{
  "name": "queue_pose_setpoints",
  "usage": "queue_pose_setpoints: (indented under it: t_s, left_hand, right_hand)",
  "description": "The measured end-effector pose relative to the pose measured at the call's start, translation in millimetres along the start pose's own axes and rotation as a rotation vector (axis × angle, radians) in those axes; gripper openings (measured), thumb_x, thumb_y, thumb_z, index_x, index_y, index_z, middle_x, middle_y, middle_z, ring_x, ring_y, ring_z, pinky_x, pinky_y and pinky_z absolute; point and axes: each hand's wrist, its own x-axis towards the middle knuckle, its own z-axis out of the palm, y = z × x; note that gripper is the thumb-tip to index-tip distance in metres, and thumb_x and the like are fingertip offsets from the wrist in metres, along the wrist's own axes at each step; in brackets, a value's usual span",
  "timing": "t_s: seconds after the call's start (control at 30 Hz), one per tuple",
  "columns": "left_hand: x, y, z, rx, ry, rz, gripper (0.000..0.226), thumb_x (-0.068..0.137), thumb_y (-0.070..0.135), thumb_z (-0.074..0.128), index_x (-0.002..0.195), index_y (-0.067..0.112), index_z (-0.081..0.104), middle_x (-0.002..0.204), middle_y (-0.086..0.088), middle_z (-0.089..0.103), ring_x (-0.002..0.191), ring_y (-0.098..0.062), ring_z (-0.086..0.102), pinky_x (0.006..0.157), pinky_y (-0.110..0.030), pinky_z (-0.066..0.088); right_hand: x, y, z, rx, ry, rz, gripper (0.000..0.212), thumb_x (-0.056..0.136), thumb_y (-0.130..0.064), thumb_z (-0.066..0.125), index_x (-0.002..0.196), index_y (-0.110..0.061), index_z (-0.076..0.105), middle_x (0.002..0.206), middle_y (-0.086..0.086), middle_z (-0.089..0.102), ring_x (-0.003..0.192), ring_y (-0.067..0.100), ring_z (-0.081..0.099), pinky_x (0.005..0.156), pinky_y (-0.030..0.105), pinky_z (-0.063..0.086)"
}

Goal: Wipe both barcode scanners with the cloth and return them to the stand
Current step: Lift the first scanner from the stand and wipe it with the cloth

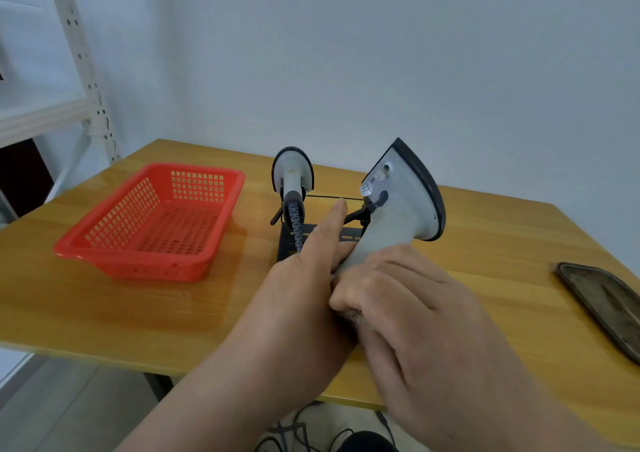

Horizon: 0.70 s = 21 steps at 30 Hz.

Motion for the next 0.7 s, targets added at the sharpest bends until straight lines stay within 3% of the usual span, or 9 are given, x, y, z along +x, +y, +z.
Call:
queue_pose_setpoints:
  t_s: [0.07,0.17,0.27,0.4,0.47,0.6,0.7]
  left_hand:
    - [-1,1,-2,0.019,0.008,0.037,0.1,0.076,0.009,0.071,0.15,0.037,0.009,0.098,0.045,0.058,0.099,0.013,0.056,0.078,-0.003,0.04]
    - [-3,1,-3,-0.09,0.048,-0.017,0.106,0.073,0.011,0.078,0.147,0.042,0.009,0.099,0.055,0.053,0.094,0.024,0.054,0.073,0.003,0.037]
    - [-4,0,2,-0.101,0.046,0.013,0.104,0.073,0.005,0.074,0.146,0.045,0.011,0.103,0.044,0.058,0.087,0.017,0.059,0.069,-0.002,0.04]
    - [-2,7,2,-0.016,0.061,0.096,0.094,0.073,-0.003,0.067,0.126,0.058,0.018,0.084,0.044,0.06,0.075,0.018,0.058,0.064,0.0,0.04]
    - [-2,5,-1,-0.129,0.084,0.055,0.097,0.07,-0.004,0.073,0.128,0.056,0.024,0.092,0.041,0.064,0.081,0.015,0.062,0.071,-0.003,0.045]
    - [-4,-3,-7,-0.498,0.081,-0.14,0.091,0.067,0.007,0.082,0.136,0.047,0.038,0.103,0.02,0.073,0.088,-0.008,0.072,0.077,-0.027,0.056]
    - [-3,-5,-10,-0.806,0.077,-0.21,0.09,0.057,0.012,0.08,0.135,0.039,0.044,0.101,0.004,0.074,0.073,-0.023,0.072,0.067,-0.029,0.058]
  right_hand:
    - [-3,2,-4,-0.007,-0.011,-0.005,0.017,0.084,0.003,0.057,0.09,-0.012,0.062,0.091,-0.002,0.067,0.089,0.016,0.056,0.075,0.03,0.047]
    - [-12,5,-10,-0.01,0.004,0.026,0.014,0.084,0.002,0.063,0.086,-0.011,0.065,0.091,-0.003,0.068,0.087,0.018,0.059,0.073,0.031,0.048]
    - [-6,5,-11,-0.018,0.008,0.028,0.012,0.084,0.002,0.062,0.085,-0.01,0.063,0.085,-0.001,0.065,0.082,0.02,0.058,0.069,0.031,0.046]
    - [7,1,-9,-0.037,-0.008,0.03,0.015,0.079,0.001,0.06,0.085,-0.012,0.06,0.081,-0.004,0.062,0.08,0.017,0.053,0.069,0.027,0.043]
    - [3,3,-15,-0.035,-0.025,0.025,0.013,0.081,-0.001,0.06,0.086,-0.013,0.061,0.081,-0.004,0.062,0.08,0.017,0.054,0.068,0.028,0.043]
    - [-12,20,-26,-0.098,-0.065,0.116,0.014,0.084,-0.014,0.053,0.093,-0.025,0.055,0.087,-0.013,0.059,0.081,0.011,0.056,0.068,0.021,0.041]
    - [-20,21,-23,0.064,0.146,0.374,0.026,0.08,-0.017,0.064,0.09,-0.037,0.053,0.097,-0.019,0.064,0.09,-0.002,0.061,0.07,0.005,0.042]
